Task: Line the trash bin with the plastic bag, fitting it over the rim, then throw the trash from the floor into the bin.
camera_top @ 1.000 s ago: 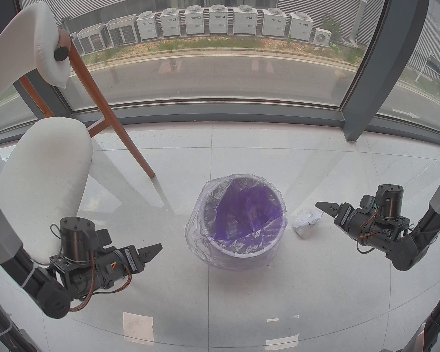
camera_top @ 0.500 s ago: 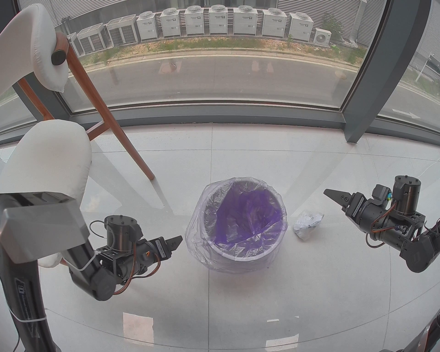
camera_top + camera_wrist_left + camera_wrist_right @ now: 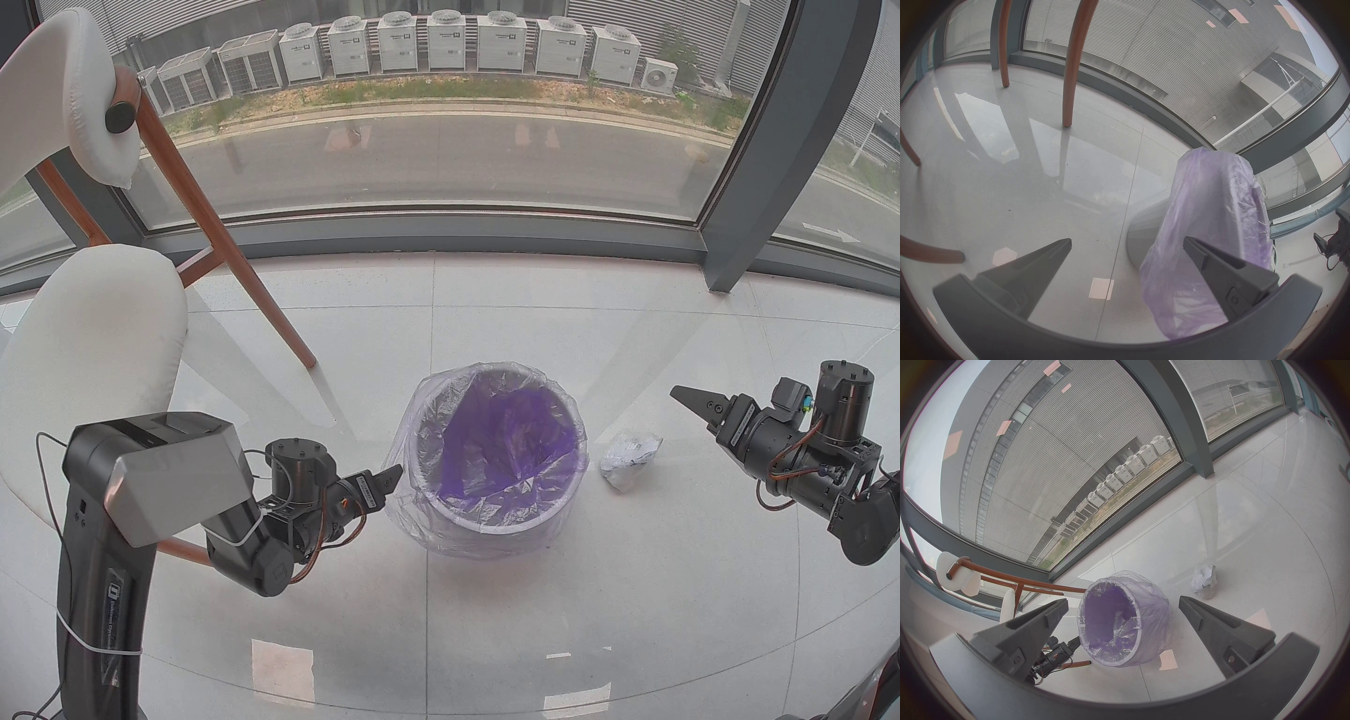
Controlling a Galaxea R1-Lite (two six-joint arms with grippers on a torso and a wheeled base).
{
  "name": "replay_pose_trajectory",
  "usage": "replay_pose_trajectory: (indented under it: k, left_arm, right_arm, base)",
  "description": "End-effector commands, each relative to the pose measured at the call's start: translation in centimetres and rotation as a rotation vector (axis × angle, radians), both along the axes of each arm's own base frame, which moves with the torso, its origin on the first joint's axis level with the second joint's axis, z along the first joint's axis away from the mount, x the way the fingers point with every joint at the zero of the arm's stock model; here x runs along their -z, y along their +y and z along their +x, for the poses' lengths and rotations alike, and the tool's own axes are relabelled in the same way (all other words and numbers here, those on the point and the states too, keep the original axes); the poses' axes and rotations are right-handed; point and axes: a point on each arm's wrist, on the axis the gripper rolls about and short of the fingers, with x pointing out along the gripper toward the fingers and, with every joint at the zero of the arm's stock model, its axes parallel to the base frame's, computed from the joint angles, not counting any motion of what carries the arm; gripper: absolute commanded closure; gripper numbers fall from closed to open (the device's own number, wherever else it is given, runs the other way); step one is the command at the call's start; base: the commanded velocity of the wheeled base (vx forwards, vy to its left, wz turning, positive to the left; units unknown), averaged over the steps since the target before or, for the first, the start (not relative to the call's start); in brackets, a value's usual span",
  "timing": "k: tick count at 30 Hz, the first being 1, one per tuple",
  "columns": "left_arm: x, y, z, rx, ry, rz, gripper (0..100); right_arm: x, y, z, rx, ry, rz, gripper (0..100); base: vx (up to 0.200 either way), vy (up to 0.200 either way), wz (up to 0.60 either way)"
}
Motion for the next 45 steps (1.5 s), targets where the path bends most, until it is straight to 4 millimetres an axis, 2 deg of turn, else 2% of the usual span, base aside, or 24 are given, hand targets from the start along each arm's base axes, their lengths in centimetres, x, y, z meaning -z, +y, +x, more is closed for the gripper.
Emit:
replay_pose_trajectory:
  k: [1,4,11,16,29,36,37,42,45]
  left_arm:
    - [2.3,-1.0,1.3,0.009,0.011,0.004,100]
    - [2.3,-1.1,1.8,0.008,0.004,0.001,100]
    - [5.0,-1.0,4.4,-0.020,0.040,0.010,100]
    - [4.6,-1.4,5.8,-0.028,0.050,-0.001,100]
    - [4.8,-1.8,5.8,-0.024,0.175,0.041,100]
    - [4.8,-1.9,5.7,-0.021,0.176,0.043,100]
    - [4.8,-2.0,5.7,-0.020,0.170,0.043,0]
    - [4.0,-2.4,5.2,-0.035,0.149,0.052,0]
    - [1.4,-1.7,3.4,-0.036,0.160,0.053,0]
  right_arm:
    - [-0.1,0.0,-0.2,-0.003,-0.002,0.001,0]
    - [-0.1,0.0,-0.2,-0.001,-0.002,0.000,0]
    - [0.6,-0.2,-0.7,0.000,0.023,-0.005,0]
    - [1.3,-0.3,-1.4,-0.001,0.053,-0.014,0]
    - [1.9,-0.3,-1.4,-0.001,0.079,-0.020,0]
    - [2.3,-0.4,-1.5,0.000,0.096,-0.023,0]
    - [2.4,-0.4,-1.5,0.000,0.103,-0.023,0]
    - [3.0,-0.4,-1.5,0.000,0.126,-0.030,0]
    - [3.6,-0.2,-0.6,0.002,0.146,-0.034,0]
  base:
    - [0.000,0.000,0.00]
    - [0.000,0.000,0.00]
    - [0.000,0.000,0.00]
    - [0.000,0.000,0.00]
    - [0.000,0.000,0.00]
    - [0.000,0.000,0.00]
    - [0.000,0.000,0.00]
    - [0.000,0.000,0.00]
    - [0.000,0.000,0.00]
